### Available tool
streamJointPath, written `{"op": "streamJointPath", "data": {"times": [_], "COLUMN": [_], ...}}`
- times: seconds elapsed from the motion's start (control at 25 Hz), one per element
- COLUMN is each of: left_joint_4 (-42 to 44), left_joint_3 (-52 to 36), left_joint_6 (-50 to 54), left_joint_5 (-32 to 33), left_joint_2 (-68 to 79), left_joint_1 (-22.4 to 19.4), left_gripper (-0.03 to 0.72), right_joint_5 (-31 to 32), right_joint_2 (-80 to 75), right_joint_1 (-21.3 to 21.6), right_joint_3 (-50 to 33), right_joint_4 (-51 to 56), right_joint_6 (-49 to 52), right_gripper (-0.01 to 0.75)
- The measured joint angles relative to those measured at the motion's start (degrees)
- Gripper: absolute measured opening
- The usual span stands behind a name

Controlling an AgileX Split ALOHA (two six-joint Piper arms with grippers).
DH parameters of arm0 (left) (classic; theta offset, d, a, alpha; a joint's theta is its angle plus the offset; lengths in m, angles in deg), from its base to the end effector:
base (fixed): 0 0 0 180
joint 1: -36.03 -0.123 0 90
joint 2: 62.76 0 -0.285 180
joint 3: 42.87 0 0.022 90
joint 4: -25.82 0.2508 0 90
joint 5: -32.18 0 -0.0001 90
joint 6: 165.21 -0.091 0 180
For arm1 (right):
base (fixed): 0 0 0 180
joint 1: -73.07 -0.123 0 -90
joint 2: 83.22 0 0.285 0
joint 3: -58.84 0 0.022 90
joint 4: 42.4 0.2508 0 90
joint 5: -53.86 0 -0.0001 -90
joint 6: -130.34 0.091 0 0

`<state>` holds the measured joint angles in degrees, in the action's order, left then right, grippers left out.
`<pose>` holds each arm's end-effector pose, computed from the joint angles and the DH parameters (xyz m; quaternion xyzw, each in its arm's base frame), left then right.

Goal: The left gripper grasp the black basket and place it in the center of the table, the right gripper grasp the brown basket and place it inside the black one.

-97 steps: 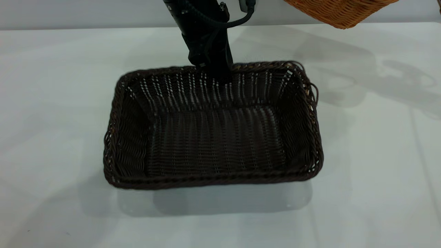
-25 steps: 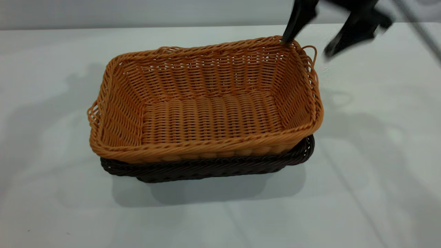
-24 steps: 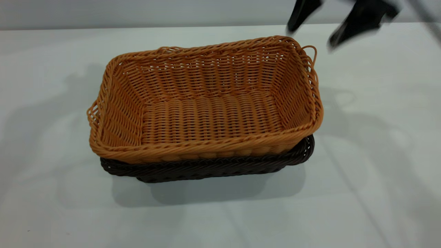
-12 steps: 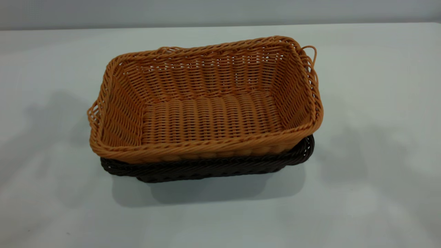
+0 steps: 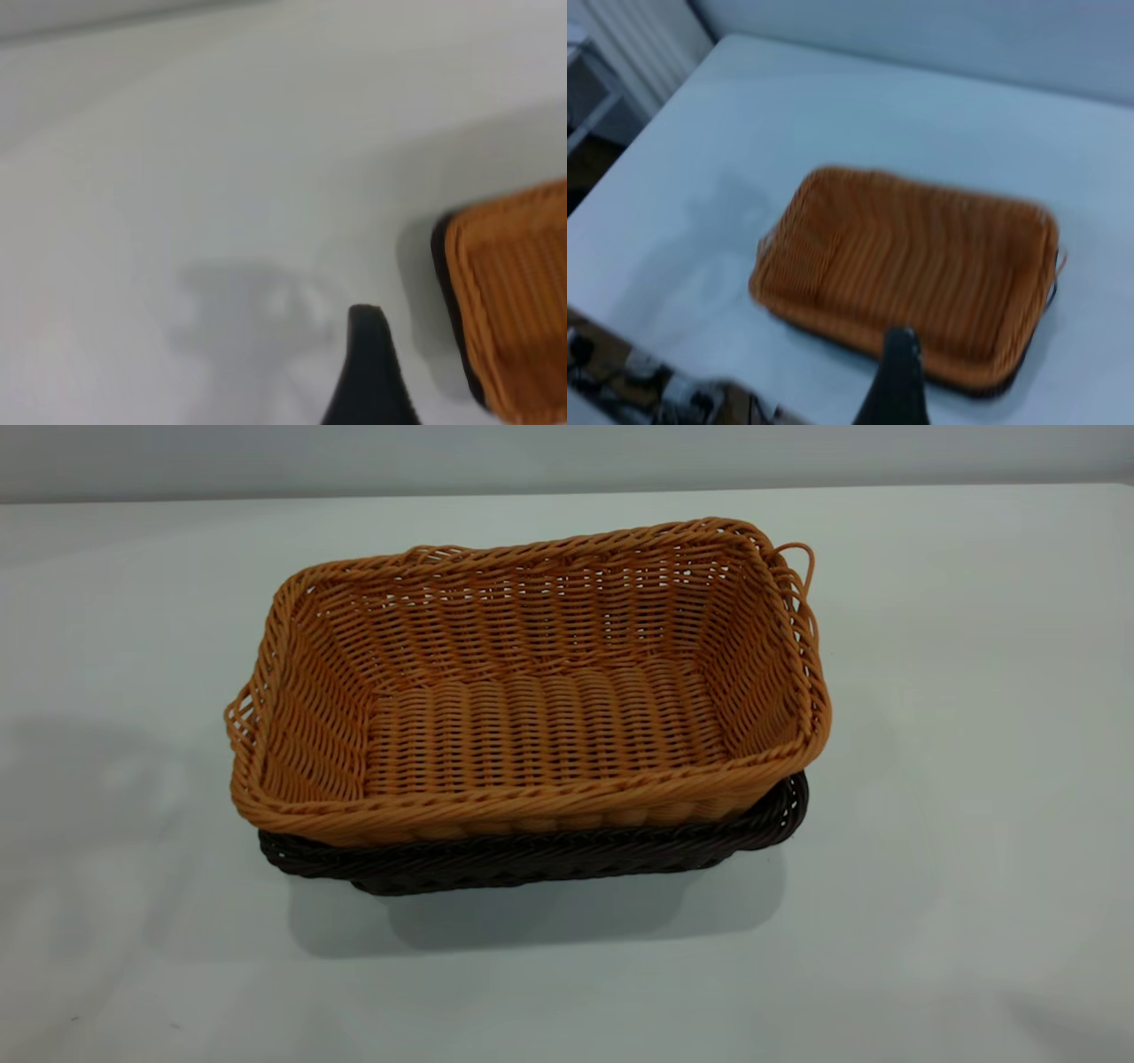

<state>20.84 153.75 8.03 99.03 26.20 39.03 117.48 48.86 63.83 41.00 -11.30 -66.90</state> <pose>0.2857 -0.0222 0.4364 0.0776 0.9331 -0.0319 0.3496 0.0861 0.0567 0.4104 -0.1946 0.8489 0.2386 0.4296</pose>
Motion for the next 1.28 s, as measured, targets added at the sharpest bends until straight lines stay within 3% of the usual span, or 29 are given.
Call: {"op": "streamJointPath", "data": {"times": [0.32,0.56,0.88,1.0,1.04,1.28], "left_joint_4": [0.0,-0.1,-0.1,-0.1,-0.2,-0.2], "left_joint_3": [-23.3,-36.0,-45.6,-49.3,-50.4,-57.3], "left_joint_6": [0.5,1.7,1.6,0.9,0.7,0.4], "left_joint_5": [0.0,0.0,0.0,0.0,0.0,-0.2], "left_joint_2": [-15.8,-31.0,-49.3,-55.6,-57.3,-67.9], "left_joint_1": [0.0,0.0,0.0,0.0,0.0,0.0], "left_gripper": [0.484,0.484,0.484,0.484,0.515,0.49], "right_joint_5": [2.3,2.4,2.3,2.5,2.6,2.7], "right_joint_2": [18.3,28.7,37.2,38.8,39.3,39.7], "right_joint_1": [0.0,0.0,0.0,0.0,0.0,0.0], "right_joint_3": [-16.8,-26.5,-31.5,-32.1,-32.3,-32.3], "right_joint_4": [0.0,-3.5,-13.7,-14.4,-14.4,-14.6], "right_joint_6": [0.0,0.3,1.6,1.7,1.7,2.1], "right_gripper": [0.586,0.586,0.586,0.586,0.586,0.586]}}
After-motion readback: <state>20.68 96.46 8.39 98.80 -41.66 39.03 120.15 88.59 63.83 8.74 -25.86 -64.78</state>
